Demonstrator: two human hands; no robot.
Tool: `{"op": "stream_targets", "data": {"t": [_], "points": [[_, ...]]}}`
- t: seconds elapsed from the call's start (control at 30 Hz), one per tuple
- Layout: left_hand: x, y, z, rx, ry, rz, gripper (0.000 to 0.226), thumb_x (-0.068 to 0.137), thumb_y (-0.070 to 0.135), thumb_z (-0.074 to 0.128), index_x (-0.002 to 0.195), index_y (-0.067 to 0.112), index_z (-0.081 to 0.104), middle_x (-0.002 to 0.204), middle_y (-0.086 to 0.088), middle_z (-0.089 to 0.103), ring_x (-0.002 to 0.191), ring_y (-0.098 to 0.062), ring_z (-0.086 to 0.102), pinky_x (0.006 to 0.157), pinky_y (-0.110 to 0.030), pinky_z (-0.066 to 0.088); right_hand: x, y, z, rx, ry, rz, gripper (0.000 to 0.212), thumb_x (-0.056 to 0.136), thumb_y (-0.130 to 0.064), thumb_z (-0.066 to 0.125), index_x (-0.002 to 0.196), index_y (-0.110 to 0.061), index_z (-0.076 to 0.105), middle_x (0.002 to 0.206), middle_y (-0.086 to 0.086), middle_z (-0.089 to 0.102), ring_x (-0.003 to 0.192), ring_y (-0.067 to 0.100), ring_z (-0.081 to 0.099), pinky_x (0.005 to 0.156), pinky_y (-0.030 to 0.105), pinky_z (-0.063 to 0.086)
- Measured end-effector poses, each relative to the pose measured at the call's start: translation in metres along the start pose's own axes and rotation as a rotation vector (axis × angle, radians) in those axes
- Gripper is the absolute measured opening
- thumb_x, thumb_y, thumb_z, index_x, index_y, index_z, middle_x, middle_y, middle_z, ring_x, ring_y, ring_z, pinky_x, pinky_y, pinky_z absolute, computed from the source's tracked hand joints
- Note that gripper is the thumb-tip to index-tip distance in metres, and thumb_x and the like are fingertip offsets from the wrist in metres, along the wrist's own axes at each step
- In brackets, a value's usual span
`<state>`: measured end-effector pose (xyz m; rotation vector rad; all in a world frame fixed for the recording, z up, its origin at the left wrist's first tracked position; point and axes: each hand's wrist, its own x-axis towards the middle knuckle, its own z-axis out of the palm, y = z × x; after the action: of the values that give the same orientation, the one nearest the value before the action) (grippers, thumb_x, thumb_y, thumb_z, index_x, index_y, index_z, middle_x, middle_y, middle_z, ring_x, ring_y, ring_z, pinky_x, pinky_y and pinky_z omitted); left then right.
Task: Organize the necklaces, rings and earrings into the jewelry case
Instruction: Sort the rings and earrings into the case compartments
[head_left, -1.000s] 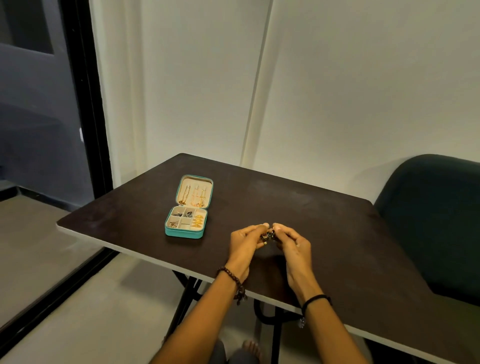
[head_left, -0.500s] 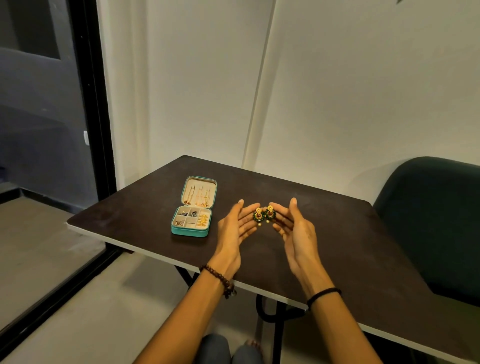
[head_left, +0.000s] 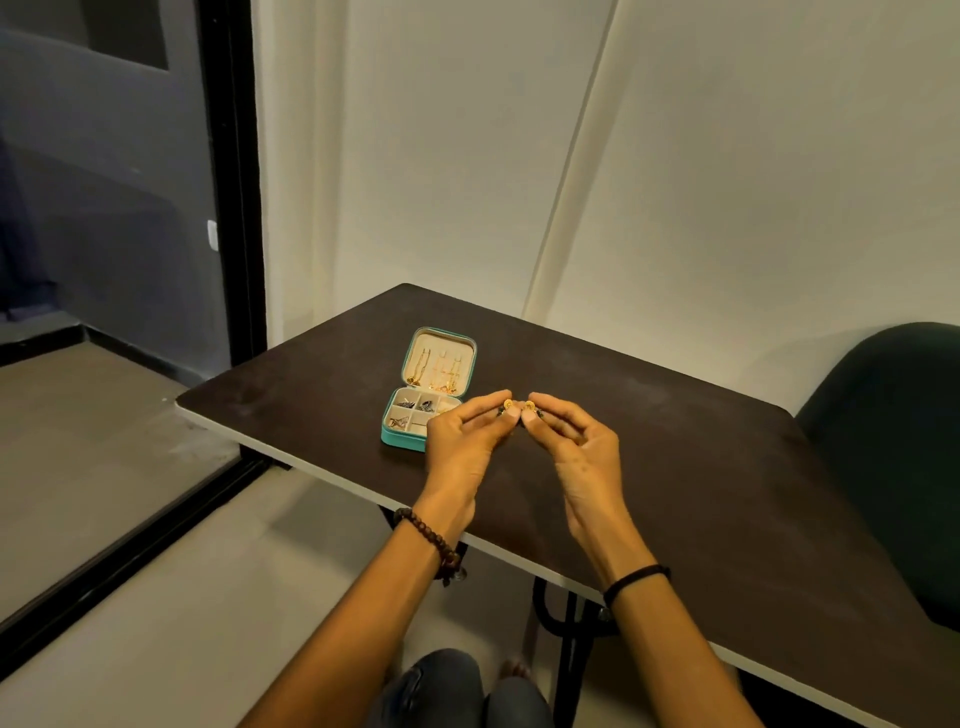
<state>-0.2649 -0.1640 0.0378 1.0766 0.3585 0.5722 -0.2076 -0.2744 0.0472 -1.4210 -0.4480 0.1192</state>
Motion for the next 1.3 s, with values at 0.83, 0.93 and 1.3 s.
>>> {"op": "stream_targets", "data": {"t": [0.83,0.93,1.3], "points": [[0.050,0.001,-0.120,0.401,0.335,0.204,0.024,0.090,0.020,0.070,0.114,0.015,0.074,0.103,-0.003,0.075,0.093,-0.008,0.071,0.073,-0.019,0.060,0.046,0.057,0.088,-0.475,-0.228,-0.043,0.015,0.088,-0.024,0.078,0.101,-0.020,0.074,0.087,-0.011,0.076,0.081,-0.014,0.067,0.065,0.008,0.052],[0.050,0.001,-0.120,0.433,0.335,0.222,0.024,0.091,0.021,0.070,0.114,0.016,0.074,0.103,-0.001,0.075,0.092,-0.006,0.071,0.072,-0.017,0.059,0.048,0.066,0.089,-0.585,-0.269,-0.092,0.011,0.087,-0.029,0.078,0.098,-0.028,0.074,0.094,-0.011,0.075,0.094,-0.002,0.069,0.081,0.020,0.057],[0.055,0.013,-0.104,0.632,0.223,0.275,0.024,0.092,0.016,0.069,0.116,0.014,0.073,0.108,-0.004,0.074,0.085,-0.001,0.067,0.066,-0.006,0.053,0.052,0.064,0.081,-0.728,-0.295,-0.180,0.016,0.097,-0.025,0.065,0.111,-0.031,0.070,0.118,-0.004,0.065,0.105,0.005,0.057,0.080,0.011,0.048]]}}
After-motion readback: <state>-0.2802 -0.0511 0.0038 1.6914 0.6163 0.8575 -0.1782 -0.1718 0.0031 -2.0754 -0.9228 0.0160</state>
